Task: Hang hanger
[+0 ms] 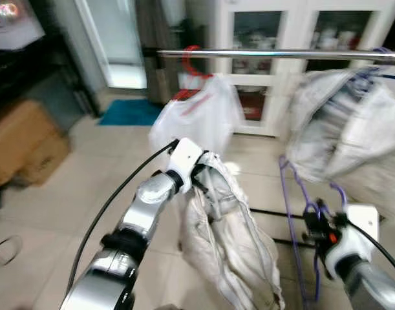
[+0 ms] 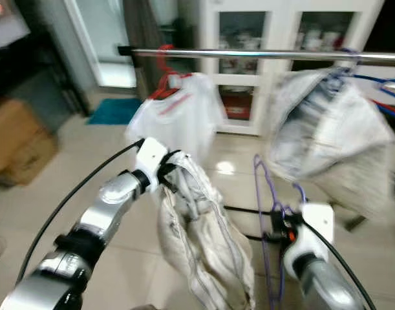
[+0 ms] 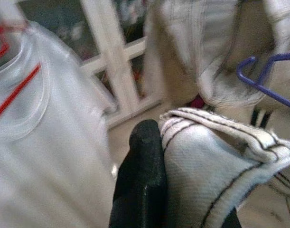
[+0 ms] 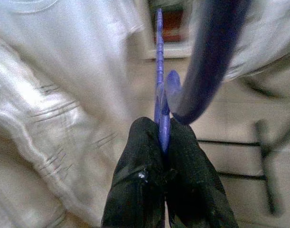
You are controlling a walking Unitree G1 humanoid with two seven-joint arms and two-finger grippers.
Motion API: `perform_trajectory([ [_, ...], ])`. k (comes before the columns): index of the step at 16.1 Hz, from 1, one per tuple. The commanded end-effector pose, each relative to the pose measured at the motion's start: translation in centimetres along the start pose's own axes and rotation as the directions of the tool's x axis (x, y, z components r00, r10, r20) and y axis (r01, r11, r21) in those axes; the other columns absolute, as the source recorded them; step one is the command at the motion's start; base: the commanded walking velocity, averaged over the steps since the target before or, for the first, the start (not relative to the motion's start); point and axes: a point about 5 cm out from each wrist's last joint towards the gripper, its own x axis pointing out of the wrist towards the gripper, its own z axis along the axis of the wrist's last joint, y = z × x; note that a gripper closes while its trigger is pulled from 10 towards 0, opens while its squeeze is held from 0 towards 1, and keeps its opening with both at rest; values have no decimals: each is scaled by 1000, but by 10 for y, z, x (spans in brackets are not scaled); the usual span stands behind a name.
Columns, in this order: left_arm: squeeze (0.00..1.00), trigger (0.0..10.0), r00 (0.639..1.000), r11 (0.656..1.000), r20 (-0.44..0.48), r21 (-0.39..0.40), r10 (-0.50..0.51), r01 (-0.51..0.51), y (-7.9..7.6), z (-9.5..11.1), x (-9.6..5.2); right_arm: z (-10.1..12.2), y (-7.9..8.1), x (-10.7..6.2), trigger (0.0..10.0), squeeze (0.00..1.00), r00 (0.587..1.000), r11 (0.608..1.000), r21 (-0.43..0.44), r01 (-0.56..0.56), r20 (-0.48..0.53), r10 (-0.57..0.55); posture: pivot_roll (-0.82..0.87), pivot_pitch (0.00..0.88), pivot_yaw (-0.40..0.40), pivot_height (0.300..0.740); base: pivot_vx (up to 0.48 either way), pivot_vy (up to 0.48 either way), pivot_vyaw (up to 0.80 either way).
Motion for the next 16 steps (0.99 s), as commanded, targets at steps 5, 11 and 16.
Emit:
perform_trajectory([
  [5, 0, 10000, 956, 954, -9, -71, 292, -292, 19, -13, -79, -7, 2, 38, 10000, 0, 985, 984, -60, 170, -11, -171, 73, 0, -28, 740, 0, 0, -800],
  [11, 0, 10000, 946, 944, -18, -55, 323, -324, 17, 2, -79, 10, 4, 49, 10000, 0, 983, 983, 46, 177, 32, -178, 79, 0, -34, 740, 0, 0, -533],
  [16, 0, 10000, 956, 950, -36, -101, 292, -295, 18, 6, -72, 23, 3, 41, 10000, 0, 974, 977, 54, 206, 82, -209, 42, 0, 14, 740, 0, 0, -320],
])
